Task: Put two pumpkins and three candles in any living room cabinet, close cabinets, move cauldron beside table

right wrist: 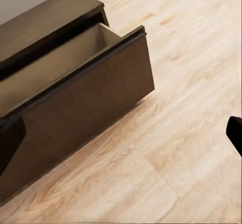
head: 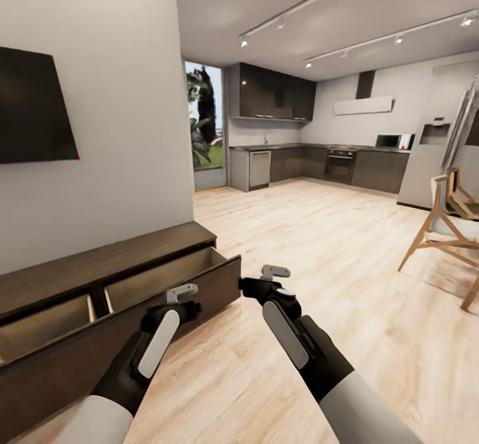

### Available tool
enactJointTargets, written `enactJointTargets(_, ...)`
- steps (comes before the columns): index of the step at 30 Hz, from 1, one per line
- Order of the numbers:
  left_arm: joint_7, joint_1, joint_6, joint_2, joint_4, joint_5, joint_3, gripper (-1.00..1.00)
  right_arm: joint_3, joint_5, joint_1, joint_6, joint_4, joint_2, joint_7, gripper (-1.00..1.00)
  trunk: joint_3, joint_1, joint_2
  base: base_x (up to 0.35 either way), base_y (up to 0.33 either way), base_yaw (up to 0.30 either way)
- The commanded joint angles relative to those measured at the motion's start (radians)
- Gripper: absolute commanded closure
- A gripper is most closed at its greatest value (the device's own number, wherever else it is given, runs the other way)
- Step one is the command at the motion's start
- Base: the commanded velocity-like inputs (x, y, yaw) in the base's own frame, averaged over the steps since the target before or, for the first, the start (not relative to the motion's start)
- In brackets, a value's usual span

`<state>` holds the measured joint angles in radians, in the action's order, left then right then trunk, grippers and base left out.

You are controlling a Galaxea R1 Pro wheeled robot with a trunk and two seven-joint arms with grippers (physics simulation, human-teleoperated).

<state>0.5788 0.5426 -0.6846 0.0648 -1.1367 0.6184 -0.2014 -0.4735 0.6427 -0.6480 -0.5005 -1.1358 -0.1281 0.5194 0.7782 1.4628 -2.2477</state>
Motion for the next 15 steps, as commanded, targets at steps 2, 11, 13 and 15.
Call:
enactJointTargets(2, 0.010, 0.001, -0.001, 0.000, -0.001, 0.011, -0.001, -1.00, -0.002, 0.019, -0.001, -0.001, -0.001, 0.003, 0.009, -1.00, -0.001, -0.001, -0.001, -0.271, 0.000, -0.222)
enactJointTargets(11, 0.010, 0.001, -0.003, 0.000, 0.000, 0.012, -0.002, -1.00, 0.028, 0.052, 0.002, -0.035, -0.002, 0.020, 0.011, -1.00, -0.011, -0.001, -0.001, -0.223, 0.000, -0.221)
enactJointTargets(13, 0.010, 0.002, -0.004, 0.000, 0.000, 0.014, -0.002, -1.00, 0.054, 0.053, 0.003, -0.045, 0.001, 0.020, 0.011, -1.00, -0.013, -0.001, -0.001, -0.176, 0.000, -0.221)
enactJointTargets(15, 0.010, 0.002, -0.011, 0.000, 0.001, 0.015, -0.002, -1.00, 0.074, 0.053, 0.003, -0.051, 0.001, 0.021, 0.012, -1.00, -0.015, -0.001, -0.001, -0.172, 0.000, -0.221)
